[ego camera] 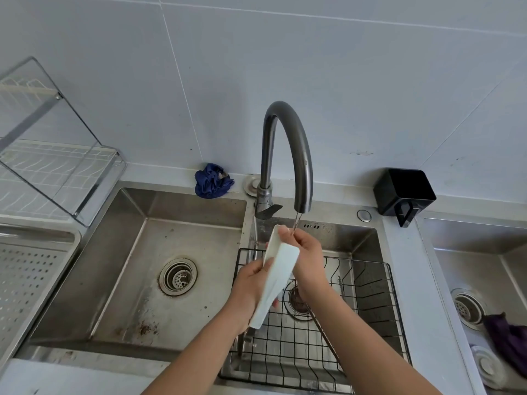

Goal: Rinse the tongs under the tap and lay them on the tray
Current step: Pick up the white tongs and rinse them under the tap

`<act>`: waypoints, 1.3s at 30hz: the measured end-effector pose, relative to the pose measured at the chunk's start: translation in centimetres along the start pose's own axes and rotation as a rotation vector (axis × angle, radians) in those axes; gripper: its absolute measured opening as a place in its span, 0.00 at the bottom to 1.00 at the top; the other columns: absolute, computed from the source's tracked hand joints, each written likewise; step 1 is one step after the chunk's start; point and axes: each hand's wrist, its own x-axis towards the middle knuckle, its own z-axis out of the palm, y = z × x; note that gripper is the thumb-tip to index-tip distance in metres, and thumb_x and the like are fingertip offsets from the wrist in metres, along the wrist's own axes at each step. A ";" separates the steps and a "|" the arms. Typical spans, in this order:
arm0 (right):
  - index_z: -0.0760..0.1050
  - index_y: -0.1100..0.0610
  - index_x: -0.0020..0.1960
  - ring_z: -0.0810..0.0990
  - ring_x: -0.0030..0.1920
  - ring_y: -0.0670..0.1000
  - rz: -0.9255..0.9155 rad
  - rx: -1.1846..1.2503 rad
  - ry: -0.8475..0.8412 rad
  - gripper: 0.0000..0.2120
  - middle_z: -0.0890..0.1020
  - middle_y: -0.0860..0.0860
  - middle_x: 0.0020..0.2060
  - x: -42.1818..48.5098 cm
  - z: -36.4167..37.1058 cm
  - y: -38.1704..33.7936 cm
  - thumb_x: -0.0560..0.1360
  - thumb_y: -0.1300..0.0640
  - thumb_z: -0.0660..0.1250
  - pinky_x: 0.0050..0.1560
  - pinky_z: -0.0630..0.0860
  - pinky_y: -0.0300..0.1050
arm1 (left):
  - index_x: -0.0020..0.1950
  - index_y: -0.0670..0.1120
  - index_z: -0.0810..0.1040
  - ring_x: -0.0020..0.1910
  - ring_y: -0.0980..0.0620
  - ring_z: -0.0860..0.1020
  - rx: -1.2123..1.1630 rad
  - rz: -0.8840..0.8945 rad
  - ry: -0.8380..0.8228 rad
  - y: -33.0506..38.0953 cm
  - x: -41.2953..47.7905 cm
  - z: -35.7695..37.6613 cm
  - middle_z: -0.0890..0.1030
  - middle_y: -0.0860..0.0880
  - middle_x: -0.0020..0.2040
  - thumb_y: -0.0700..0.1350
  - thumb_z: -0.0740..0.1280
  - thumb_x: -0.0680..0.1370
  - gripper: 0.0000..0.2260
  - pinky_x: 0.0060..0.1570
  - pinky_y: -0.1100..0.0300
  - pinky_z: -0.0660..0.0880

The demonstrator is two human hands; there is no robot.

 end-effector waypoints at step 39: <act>0.75 0.56 0.40 0.67 0.27 0.50 0.206 0.567 -0.104 0.17 0.69 0.52 0.28 0.8 0.7 -1.5 0.85 0.51 0.58 0.28 0.70 0.46 | 0.43 0.45 0.85 0.30 0.41 0.80 -0.333 -0.082 -0.123 -1.4 -0.8 -1.1 0.83 0.35 0.40 0.43 0.83 0.62 0.13 0.27 0.56 0.76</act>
